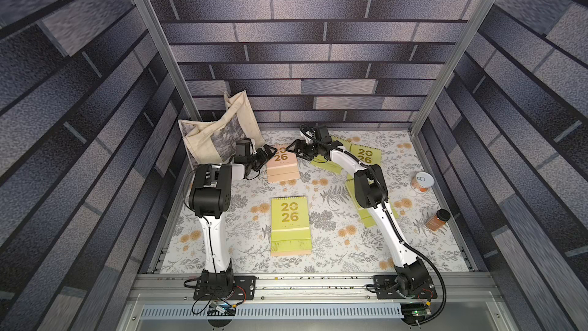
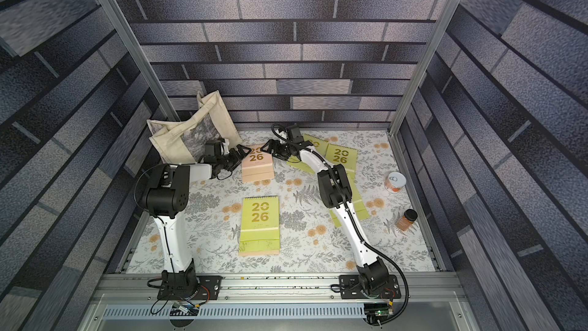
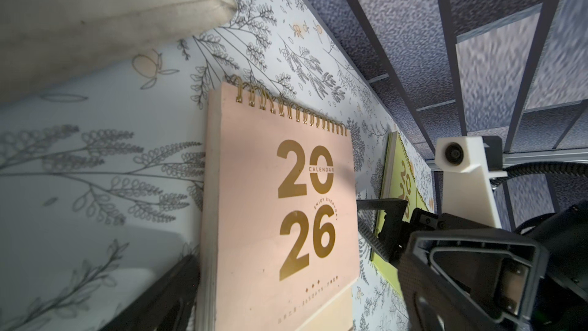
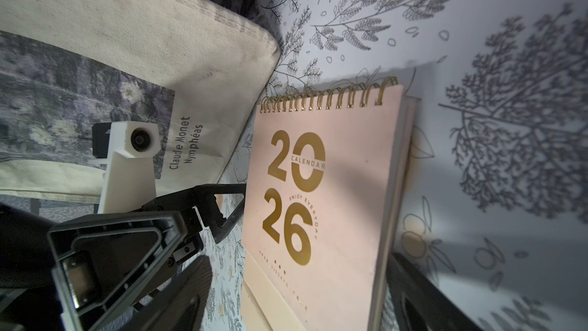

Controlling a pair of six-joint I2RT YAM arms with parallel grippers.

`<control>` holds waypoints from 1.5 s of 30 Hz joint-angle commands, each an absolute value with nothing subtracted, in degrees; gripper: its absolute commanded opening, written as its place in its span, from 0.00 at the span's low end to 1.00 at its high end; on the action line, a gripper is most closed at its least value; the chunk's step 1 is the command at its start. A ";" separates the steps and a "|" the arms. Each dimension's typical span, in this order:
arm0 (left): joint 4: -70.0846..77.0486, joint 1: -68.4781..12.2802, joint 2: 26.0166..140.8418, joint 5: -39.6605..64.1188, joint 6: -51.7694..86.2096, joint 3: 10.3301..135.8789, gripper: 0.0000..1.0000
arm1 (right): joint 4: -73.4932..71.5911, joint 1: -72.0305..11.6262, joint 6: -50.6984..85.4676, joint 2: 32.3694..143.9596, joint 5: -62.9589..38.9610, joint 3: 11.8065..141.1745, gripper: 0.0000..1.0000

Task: Stack the calendars
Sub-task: Pick up the calendar at the center of the board.

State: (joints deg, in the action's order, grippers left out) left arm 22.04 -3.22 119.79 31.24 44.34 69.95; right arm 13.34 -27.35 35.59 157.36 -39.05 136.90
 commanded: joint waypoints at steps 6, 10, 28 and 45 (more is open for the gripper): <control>27.24 -4.66 112.74 37.83 48.77 70.07 1.00 | 16.33 -28.42 37.27 158.62 -39.52 132.30 0.89; 27.32 -4.66 113.18 38.62 49.45 70.67 1.00 | 15.82 -28.30 37.35 158.23 -39.56 131.49 0.89; 28.26 -5.42 119.23 45.59 50.66 73.33 0.98 | 13.99 -27.81 37.97 157.62 -40.00 129.02 0.89; 28.56 -3.36 118.36 45.42 50.66 70.92 0.73 | 13.81 -27.55 38.01 157.68 -39.90 128.23 0.89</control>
